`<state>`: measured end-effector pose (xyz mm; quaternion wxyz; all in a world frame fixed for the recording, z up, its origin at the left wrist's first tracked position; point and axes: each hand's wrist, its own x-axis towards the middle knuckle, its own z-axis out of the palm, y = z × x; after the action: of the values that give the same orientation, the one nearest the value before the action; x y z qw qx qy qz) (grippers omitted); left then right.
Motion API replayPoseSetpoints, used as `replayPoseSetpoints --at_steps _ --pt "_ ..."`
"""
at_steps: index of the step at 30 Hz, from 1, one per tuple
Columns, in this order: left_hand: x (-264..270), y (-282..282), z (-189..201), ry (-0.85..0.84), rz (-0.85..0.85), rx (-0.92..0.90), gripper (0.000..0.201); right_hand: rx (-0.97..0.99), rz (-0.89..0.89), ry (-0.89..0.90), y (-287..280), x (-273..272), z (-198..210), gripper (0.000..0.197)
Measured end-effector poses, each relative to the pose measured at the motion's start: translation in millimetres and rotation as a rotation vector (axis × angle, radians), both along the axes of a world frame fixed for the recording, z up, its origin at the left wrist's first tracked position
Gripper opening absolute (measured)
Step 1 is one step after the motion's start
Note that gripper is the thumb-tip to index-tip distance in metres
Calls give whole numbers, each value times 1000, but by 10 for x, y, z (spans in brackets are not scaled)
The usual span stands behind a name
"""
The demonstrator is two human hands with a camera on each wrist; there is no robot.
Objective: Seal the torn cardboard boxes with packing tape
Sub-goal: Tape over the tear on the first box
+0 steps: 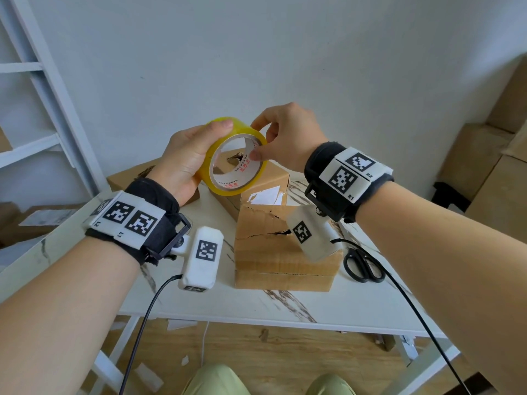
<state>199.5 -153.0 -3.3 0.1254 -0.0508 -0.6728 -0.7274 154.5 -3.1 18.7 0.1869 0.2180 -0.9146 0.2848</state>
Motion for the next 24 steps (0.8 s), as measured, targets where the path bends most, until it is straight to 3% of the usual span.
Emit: replayPoseSetpoints --at_steps 5,7,10,15,18,24 --pt "-24 -22 -29 -7 -10 -6 52 -6 5 -20 6 -1 -13 34" --pt "-40 -26 -30 -4 -2 3 45 -13 6 -15 -1 -7 -20 33" --pt "-70 -24 -31 6 5 -9 17 -34 -5 19 -16 -19 -27 33" --pt "-102 -94 -59 -35 46 44 32 -26 30 -99 78 -25 34 18" --pt "-139 -182 -88 -66 25 122 30 -148 54 -151 130 -55 4 8" --pt "-193 -162 -137 -94 -60 256 43 -486 115 -278 100 -74 -62 9"
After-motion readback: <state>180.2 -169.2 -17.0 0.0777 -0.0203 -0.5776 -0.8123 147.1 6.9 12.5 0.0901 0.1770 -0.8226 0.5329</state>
